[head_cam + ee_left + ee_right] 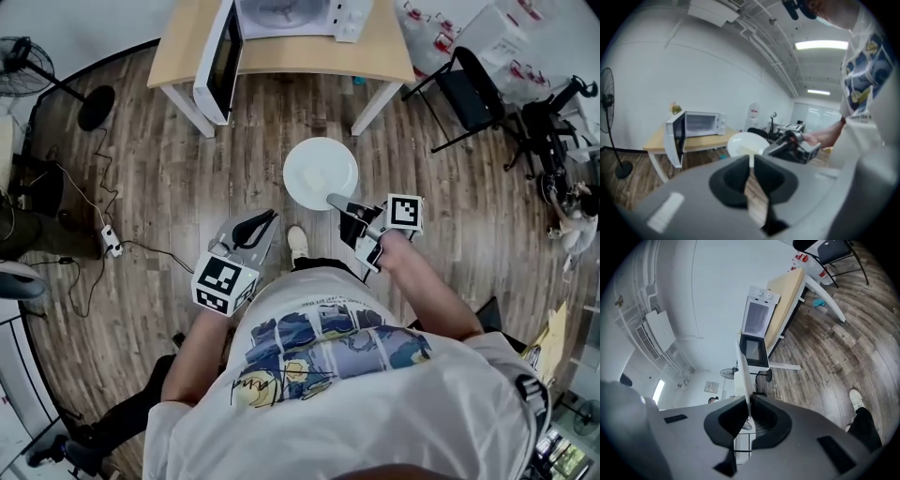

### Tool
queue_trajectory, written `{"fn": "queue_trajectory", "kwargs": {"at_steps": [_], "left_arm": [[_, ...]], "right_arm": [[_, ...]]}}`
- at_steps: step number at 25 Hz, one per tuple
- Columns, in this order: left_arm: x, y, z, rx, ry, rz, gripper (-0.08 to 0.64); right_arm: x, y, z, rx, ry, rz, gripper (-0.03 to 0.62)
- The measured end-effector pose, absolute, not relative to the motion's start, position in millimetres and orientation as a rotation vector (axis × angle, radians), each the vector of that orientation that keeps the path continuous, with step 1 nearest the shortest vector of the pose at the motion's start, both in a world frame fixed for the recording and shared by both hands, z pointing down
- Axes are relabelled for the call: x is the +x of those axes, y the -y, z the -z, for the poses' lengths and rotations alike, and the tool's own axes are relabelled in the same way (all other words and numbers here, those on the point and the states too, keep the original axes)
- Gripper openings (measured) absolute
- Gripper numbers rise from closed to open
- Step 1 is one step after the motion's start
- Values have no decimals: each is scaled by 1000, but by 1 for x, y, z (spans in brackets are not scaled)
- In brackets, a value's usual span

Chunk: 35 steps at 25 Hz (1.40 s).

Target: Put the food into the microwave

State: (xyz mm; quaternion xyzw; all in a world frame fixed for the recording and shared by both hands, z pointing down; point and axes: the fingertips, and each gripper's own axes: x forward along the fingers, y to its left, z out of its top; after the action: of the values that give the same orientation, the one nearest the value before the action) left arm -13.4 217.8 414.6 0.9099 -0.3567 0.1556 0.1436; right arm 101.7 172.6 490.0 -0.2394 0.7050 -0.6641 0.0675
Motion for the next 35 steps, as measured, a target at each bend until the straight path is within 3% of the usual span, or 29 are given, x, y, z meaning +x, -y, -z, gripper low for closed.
{"fn": "queue_trajectory", "kwargs": {"at_steps": [35], "left_arm": [[-116, 81, -342, 2839, 933, -434, 34]], "right_arm": [[40, 167, -529, -993, -1848, 1955, 14]]}}
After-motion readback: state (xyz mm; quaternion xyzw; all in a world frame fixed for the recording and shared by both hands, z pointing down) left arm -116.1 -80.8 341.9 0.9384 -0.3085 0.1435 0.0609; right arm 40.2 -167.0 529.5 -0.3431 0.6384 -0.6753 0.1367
